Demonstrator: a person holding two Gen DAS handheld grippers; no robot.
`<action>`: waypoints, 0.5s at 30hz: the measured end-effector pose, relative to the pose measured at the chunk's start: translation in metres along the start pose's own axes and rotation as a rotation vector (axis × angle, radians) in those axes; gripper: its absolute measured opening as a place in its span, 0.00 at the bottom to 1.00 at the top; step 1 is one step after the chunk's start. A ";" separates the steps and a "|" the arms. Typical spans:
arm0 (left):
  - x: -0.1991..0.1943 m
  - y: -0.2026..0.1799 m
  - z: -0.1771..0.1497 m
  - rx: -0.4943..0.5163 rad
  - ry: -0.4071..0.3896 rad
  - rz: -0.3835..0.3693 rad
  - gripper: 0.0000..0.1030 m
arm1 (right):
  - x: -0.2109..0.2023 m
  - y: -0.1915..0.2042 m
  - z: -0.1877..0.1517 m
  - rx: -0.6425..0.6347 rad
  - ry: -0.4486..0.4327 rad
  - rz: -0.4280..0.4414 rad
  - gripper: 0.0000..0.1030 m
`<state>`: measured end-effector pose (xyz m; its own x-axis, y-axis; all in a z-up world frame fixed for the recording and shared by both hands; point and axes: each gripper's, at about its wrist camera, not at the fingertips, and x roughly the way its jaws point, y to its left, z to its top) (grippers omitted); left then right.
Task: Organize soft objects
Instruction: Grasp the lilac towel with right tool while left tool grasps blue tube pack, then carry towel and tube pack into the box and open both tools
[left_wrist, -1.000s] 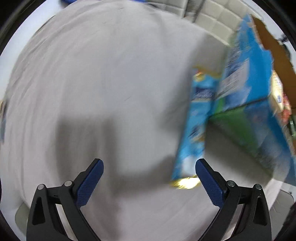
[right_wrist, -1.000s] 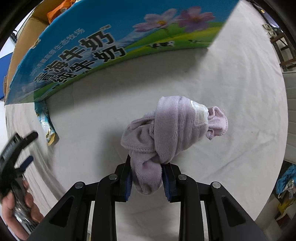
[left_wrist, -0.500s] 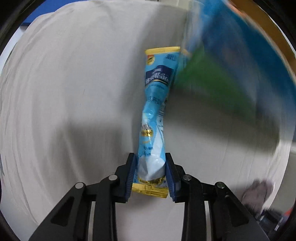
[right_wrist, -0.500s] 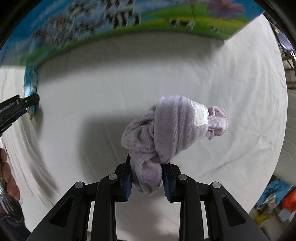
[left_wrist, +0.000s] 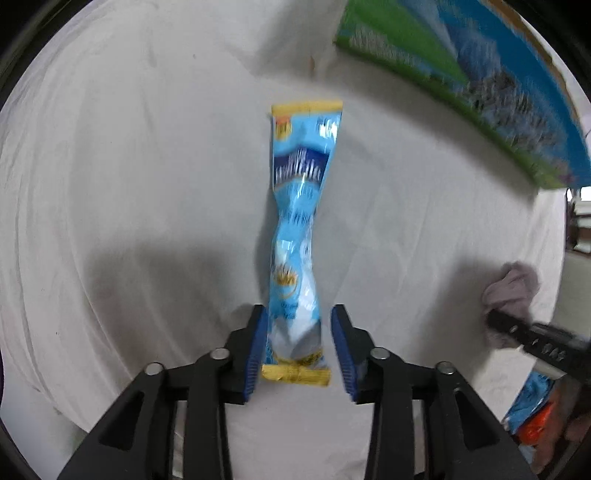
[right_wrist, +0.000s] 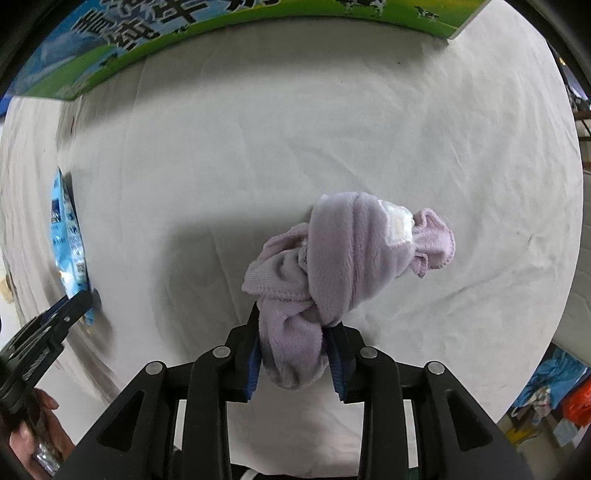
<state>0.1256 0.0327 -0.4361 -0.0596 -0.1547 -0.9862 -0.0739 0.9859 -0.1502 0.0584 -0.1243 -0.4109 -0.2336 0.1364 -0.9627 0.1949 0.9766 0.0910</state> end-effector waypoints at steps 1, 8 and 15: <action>-0.003 0.002 0.006 -0.015 -0.012 -0.008 0.38 | -0.001 -0.002 0.003 0.000 0.000 0.000 0.36; 0.002 0.026 0.028 -0.038 0.032 0.030 0.43 | 0.005 0.000 0.011 0.032 0.015 0.014 0.45; 0.006 0.000 0.034 0.020 -0.032 0.122 0.27 | 0.008 0.006 0.025 0.041 0.000 0.031 0.43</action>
<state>0.1589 0.0344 -0.4447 -0.0354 -0.0321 -0.9989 -0.0482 0.9984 -0.0304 0.0812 -0.1213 -0.4246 -0.2274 0.1661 -0.9595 0.2411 0.9643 0.1098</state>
